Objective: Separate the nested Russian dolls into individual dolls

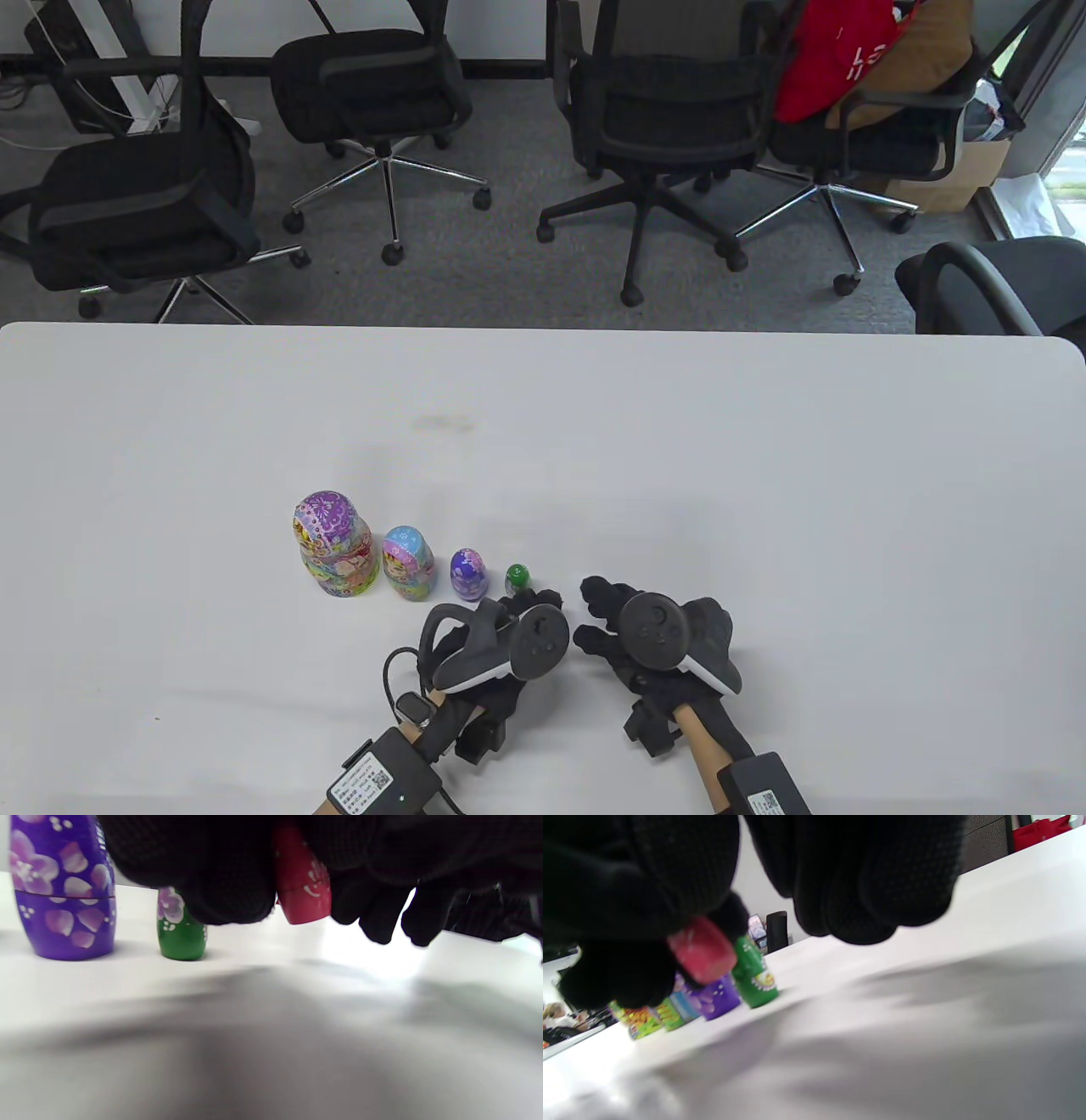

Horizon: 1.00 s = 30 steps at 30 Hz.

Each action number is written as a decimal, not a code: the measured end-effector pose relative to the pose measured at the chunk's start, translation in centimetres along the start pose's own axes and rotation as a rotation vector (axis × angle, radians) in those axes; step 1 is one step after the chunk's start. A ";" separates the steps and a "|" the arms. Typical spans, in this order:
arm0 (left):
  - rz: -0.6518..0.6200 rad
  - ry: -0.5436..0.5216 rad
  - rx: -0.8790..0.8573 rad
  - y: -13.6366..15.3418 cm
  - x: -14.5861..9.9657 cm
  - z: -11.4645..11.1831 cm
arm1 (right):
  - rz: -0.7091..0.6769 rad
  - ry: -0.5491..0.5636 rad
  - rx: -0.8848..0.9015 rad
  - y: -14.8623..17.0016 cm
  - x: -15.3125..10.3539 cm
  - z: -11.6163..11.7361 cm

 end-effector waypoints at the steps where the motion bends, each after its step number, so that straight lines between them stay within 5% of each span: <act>1: 0.001 -0.004 -0.025 0.1 0.0 0.2 | -0.012 -0.004 -0.002 -0.3 0.0 0.1; 8: 0.005 0.002 -0.181 0.6 0.0 0.5 | -0.048 0.018 -0.024 -1.8 -0.1 0.3; 16: 0.000 -0.010 -0.364 0.9 -0.1 0.7 | -0.065 0.182 -0.087 -2.4 -0.8 -1.1; 30: -0.016 -0.113 -0.407 1.6 -0.5 2.8 | -0.040 0.220 0.036 -0.7 -0.7 -2.1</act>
Point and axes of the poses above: the tracker on the back of each hand, its own y axis roughly to the little-finger side, its own x axis roughly from the wrist to the fingertips, z = x × y, the point moved 5 cm from there along x, roughly from the wrist to the fingertips, and after that the axes turned 11 degrees about -x, right-handed, at the moved point
